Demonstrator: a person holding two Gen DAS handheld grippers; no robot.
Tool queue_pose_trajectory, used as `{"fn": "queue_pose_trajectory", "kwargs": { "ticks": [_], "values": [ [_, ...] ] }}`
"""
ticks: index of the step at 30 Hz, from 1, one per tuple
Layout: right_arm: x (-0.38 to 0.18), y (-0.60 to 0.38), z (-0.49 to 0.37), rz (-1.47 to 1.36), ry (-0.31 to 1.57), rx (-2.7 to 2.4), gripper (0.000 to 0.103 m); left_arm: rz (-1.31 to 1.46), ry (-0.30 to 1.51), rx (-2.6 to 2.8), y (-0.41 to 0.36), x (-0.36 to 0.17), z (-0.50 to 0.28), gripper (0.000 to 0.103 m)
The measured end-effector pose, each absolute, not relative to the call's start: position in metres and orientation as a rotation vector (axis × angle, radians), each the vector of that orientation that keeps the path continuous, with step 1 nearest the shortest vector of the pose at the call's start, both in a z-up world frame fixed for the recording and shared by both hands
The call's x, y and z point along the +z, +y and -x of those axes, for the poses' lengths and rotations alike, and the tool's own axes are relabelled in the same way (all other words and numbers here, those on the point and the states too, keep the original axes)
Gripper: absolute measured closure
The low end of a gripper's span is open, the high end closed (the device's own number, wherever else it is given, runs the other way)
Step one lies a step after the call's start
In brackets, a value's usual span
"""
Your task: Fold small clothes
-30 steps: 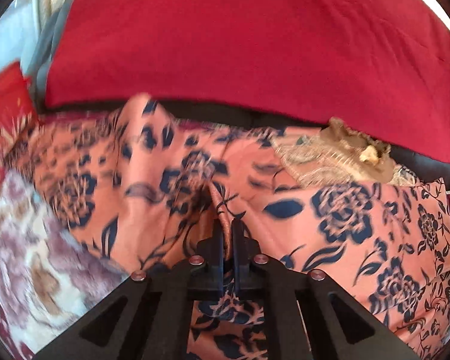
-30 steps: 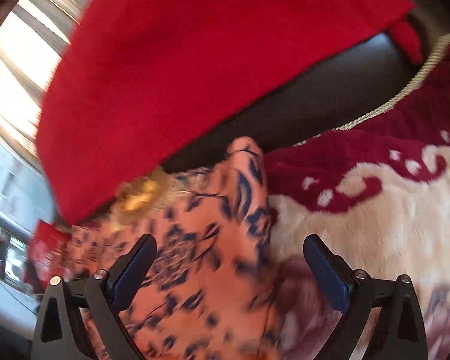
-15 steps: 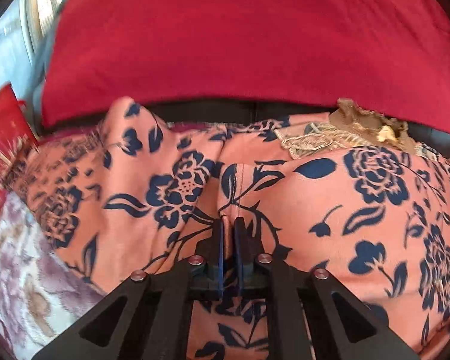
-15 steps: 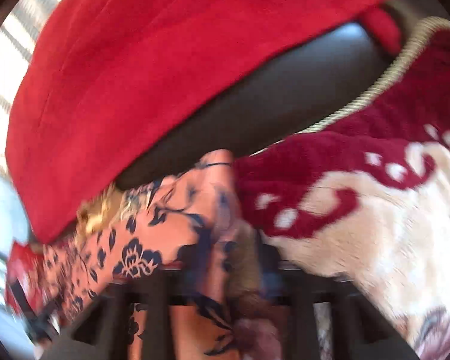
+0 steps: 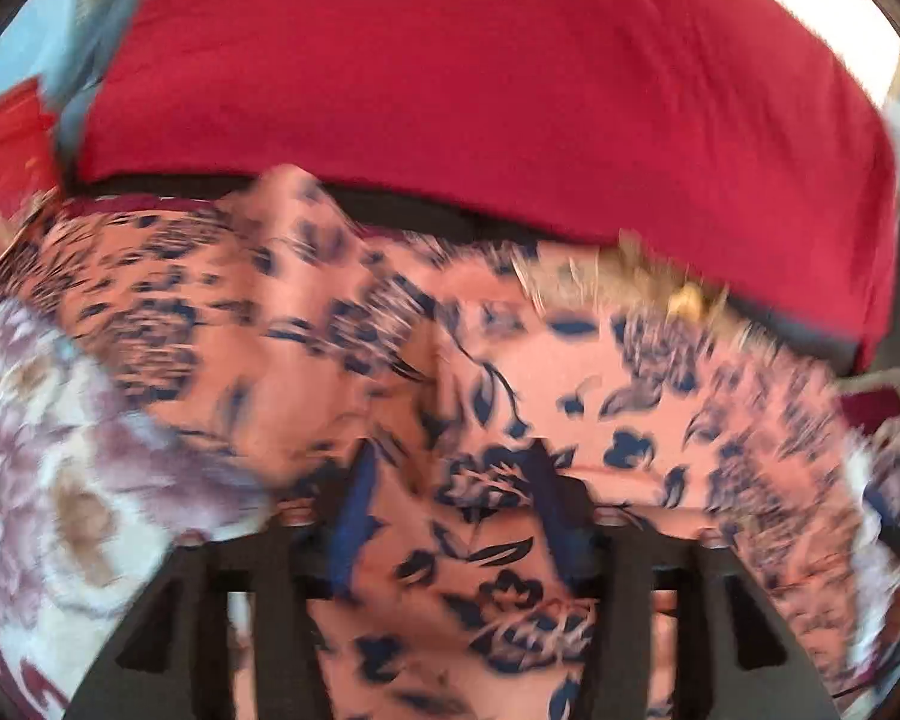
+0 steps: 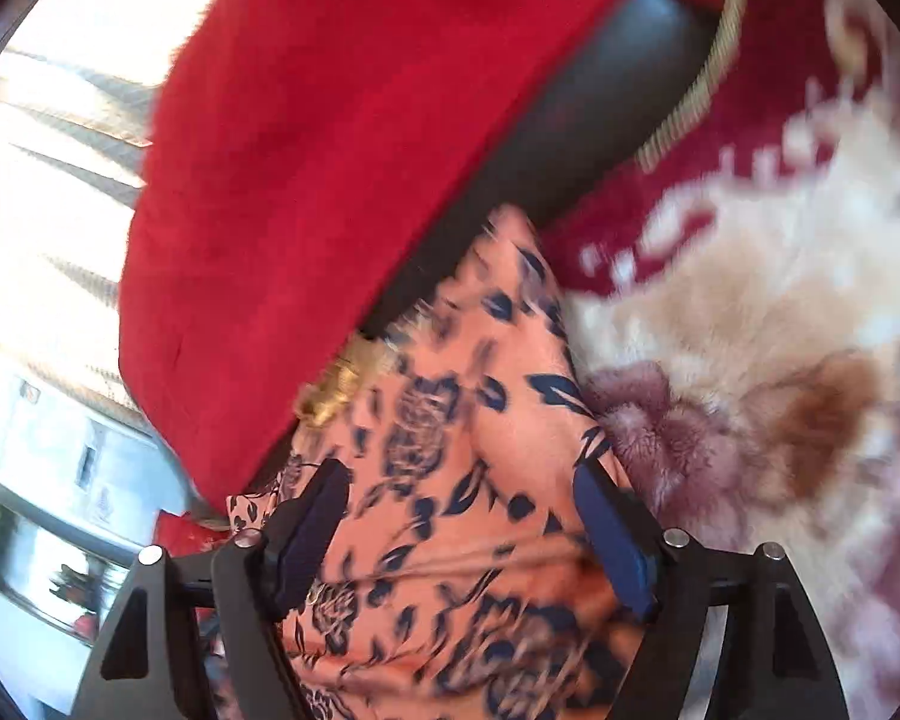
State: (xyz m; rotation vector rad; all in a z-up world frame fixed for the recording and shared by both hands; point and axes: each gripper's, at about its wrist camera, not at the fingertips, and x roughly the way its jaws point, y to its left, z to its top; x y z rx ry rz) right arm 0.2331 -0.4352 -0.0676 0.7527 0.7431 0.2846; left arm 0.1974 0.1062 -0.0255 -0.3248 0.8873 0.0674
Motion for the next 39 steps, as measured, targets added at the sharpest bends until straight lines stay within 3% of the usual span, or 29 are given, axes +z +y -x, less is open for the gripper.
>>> {"fn": "queue_pose_trajectory", "kwargs": {
  "ticks": [1,3,11,19,22,24,25,26,31,36,39],
  "values": [
    [-0.051,-0.427,-0.212,-0.683,0.681,0.285,0.021,0.377,0.851,0.084,0.123,-0.020,-0.186,0.029],
    [-0.035,-0.405,-0.186,-0.630,0.629,0.325,0.015,0.497,0.783,0.128,0.163,-0.011,-0.166,0.026],
    [-0.086,-0.308,-0.141,-0.365,0.674,0.377,0.015,0.947,0.718,0.300,0.324,-0.046,-0.160,0.027],
    [-0.102,-0.298,-0.142,-0.307,0.668,0.367,0.015,1.156,0.707,0.368,0.415,-0.086,-0.200,0.027],
    [-0.097,-0.299,-0.138,-0.286,0.665,0.363,0.013,1.164,0.688,0.392,0.426,-0.097,-0.207,0.043],
    [-0.099,-0.296,-0.140,-0.283,0.664,0.367,0.012,1.128,0.732,0.442,0.432,-0.100,-0.213,0.073],
    [-0.100,-0.296,-0.139,-0.285,0.664,0.370,0.012,1.096,0.765,0.478,0.434,-0.100,-0.216,0.097],
    [-0.101,-0.296,-0.139,-0.287,0.664,0.371,0.012,1.076,0.785,0.483,0.436,-0.099,-0.218,0.097],
    [-0.102,-0.296,-0.141,-0.295,0.662,0.375,0.012,0.704,0.752,0.535,0.389,-0.026,-0.227,0.098],
    [-0.103,-0.297,-0.141,-0.316,0.653,0.382,0.012,0.367,0.539,0.332,0.251,0.099,-0.218,0.098],
    [-0.103,-0.298,-0.141,-0.328,0.650,0.387,0.012,0.244,0.471,0.145,0.150,0.143,-0.211,0.098]
  ]
}}
